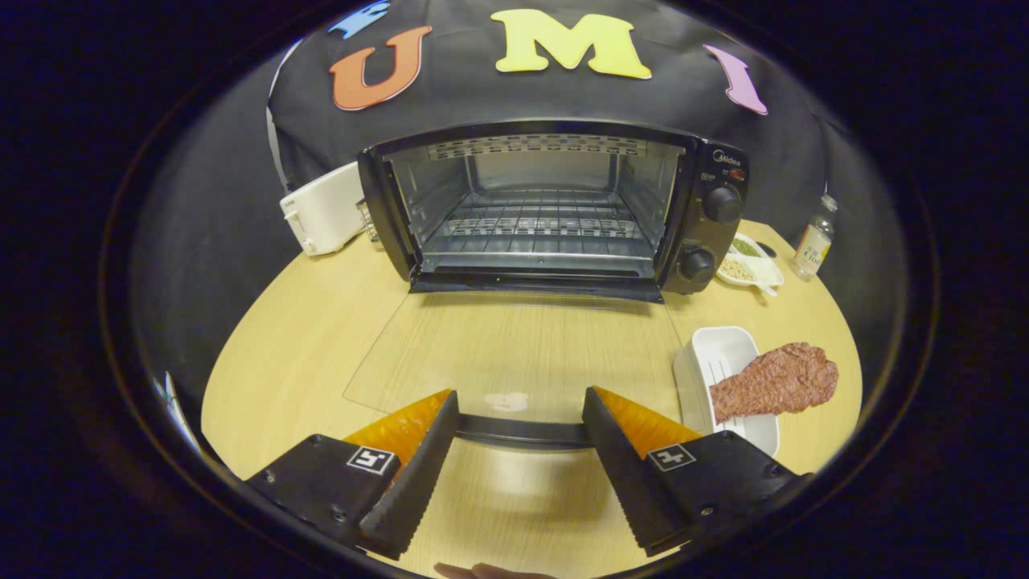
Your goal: Open the toaster oven, put the food inside, and close the toaster oven door.
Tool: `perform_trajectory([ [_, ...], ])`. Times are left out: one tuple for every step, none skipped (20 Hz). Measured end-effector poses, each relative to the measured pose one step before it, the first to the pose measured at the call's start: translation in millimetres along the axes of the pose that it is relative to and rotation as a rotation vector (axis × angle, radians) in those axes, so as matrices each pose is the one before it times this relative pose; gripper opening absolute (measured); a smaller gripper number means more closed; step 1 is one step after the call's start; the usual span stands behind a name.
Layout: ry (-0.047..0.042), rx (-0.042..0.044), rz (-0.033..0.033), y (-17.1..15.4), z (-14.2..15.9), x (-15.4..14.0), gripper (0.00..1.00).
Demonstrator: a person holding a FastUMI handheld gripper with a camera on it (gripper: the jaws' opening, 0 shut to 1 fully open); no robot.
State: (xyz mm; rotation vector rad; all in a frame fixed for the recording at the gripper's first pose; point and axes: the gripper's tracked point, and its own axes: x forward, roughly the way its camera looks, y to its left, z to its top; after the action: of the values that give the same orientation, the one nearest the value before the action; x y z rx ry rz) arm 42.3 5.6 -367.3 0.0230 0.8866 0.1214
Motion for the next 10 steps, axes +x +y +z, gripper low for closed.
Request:
perform_trajectory([
  [0.01217, 0.00363, 0.01803, 1.91, -1.33, -6.35, 0.99],
  [0.00333, -0.00127, 0.02175, 3.12, -0.86, -8.00, 0.99],
  [-0.00725, -0.00890, 0.01715, 1.94, 1.84, -7.61, 0.99],
  [-0.01072, -0.01446, 0.00352, -0.92, 2.00, -9.45, 0.99],
  [-0.01487, -0.01317, -0.00147, -3.08, 3.34, -8.51, 0.99],
  [-0.01015, -0.00976, -0.00152, -2.18, 1.04, -8.52, 0.99],
  [-0.00474, -0.00538, 0.00283, -2.68, 0.95, -8.05, 0.99],
  [-0.00121, -0.00608, 0.00586, -2.91, 0.25, -9.70, 0.99],
  [-0.00484, -0.00311, -0.00034, -5.93, 2.16, -8.91, 0.99],
  [-0.00564, -0.00870, -0.00962, -8.46, 2.03, -9.84, 0.99],
])
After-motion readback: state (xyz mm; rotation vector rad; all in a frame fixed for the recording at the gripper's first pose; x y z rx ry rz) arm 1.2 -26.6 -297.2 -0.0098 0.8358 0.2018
